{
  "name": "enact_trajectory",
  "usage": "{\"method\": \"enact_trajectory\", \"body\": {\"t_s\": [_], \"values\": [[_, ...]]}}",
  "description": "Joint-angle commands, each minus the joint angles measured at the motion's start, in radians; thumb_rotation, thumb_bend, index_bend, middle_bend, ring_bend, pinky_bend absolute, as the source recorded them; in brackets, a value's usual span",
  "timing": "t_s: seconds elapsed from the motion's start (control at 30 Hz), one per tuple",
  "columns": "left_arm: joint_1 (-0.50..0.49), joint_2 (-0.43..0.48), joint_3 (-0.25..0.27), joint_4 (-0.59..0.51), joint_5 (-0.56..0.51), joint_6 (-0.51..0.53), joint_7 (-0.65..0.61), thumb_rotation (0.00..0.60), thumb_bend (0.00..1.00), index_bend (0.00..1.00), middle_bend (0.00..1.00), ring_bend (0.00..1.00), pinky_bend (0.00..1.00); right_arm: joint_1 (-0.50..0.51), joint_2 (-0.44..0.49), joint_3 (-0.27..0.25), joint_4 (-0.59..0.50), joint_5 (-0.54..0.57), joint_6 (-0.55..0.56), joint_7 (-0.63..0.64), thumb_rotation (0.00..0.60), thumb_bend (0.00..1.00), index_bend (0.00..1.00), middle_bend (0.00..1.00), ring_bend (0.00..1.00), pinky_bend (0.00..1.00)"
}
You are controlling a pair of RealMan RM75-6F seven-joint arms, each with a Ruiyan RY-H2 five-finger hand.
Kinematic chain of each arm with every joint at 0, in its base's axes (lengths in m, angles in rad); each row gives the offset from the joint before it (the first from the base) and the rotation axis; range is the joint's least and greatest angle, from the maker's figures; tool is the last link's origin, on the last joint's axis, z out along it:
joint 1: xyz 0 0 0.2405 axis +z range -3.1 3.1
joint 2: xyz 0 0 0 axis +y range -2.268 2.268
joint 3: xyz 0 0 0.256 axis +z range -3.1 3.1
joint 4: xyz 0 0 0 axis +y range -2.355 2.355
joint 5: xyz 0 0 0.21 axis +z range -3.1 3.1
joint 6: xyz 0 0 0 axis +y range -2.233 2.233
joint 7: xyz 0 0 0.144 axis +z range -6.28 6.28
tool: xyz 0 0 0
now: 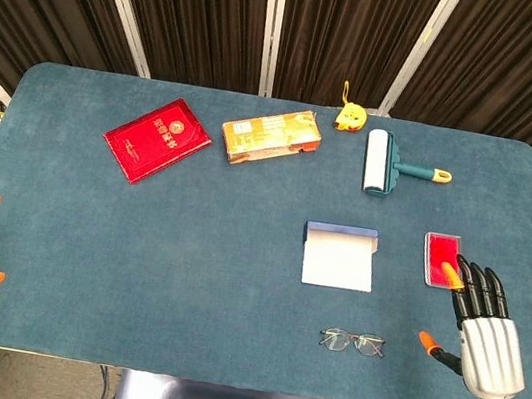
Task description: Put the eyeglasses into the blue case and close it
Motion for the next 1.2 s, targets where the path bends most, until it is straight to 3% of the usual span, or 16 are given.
{"method": "enact_trajectory", "body": {"t_s": [0.03, 0.2, 0.37, 0.53, 0.6, 0.7, 1.2], "values": [[0.000, 0.004, 0.000, -0.006, -0.009, -0.006, 0.000, 0.600, 0.00, 0.00, 0.00, 0.00, 0.00, 0.001, -0.001, -0.001, 0.001, 0.000, -0.003, -0.003, 0.600, 0.00, 0.00, 0.00, 0.00, 0.00], [-0.003, 0.005, -0.001, -0.012, -0.018, -0.018, 0.006, 0.600, 0.00, 0.00, 0.00, 0.00, 0.00, 0.009, -0.008, -0.014, 0.011, -0.011, -0.026, -0.017, 0.600, 0.00, 0.00, 0.00, 0.00, 0.00], [-0.014, -0.004, -0.010, -0.011, -0.038, -0.035, 0.022, 0.600, 0.00, 0.00, 0.00, 0.00, 0.00, 0.069, -0.014, -0.066, 0.012, -0.048, -0.178, -0.063, 0.600, 0.00, 0.03, 0.00, 0.00, 0.00], [-0.033, -0.019, -0.024, -0.005, -0.082, -0.072, 0.044, 0.600, 0.00, 0.00, 0.00, 0.00, 0.00, 0.170, -0.021, -0.081, -0.009, -0.016, -0.381, -0.028, 0.600, 0.00, 0.22, 0.00, 0.00, 0.00], [-0.041, -0.027, -0.027, -0.003, -0.098, -0.089, 0.056, 0.600, 0.00, 0.00, 0.00, 0.00, 0.00, 0.214, -0.052, -0.078, 0.008, 0.010, -0.460, -0.015, 0.600, 0.00, 0.32, 0.00, 0.00, 0.00], [-0.053, -0.034, -0.029, 0.004, -0.114, -0.112, 0.063, 0.600, 0.00, 0.00, 0.00, 0.00, 0.00, 0.256, -0.107, -0.070, 0.058, 0.053, -0.537, -0.029, 0.600, 0.00, 0.39, 0.00, 0.00, 0.00], [-0.059, -0.030, -0.032, 0.010, -0.142, -0.123, 0.050, 0.600, 0.00, 0.00, 0.00, 0.00, 0.00, 0.287, -0.232, -0.068, 0.161, 0.170, -0.590, -0.117, 0.600, 0.22, 0.45, 0.00, 0.00, 0.00]]}}
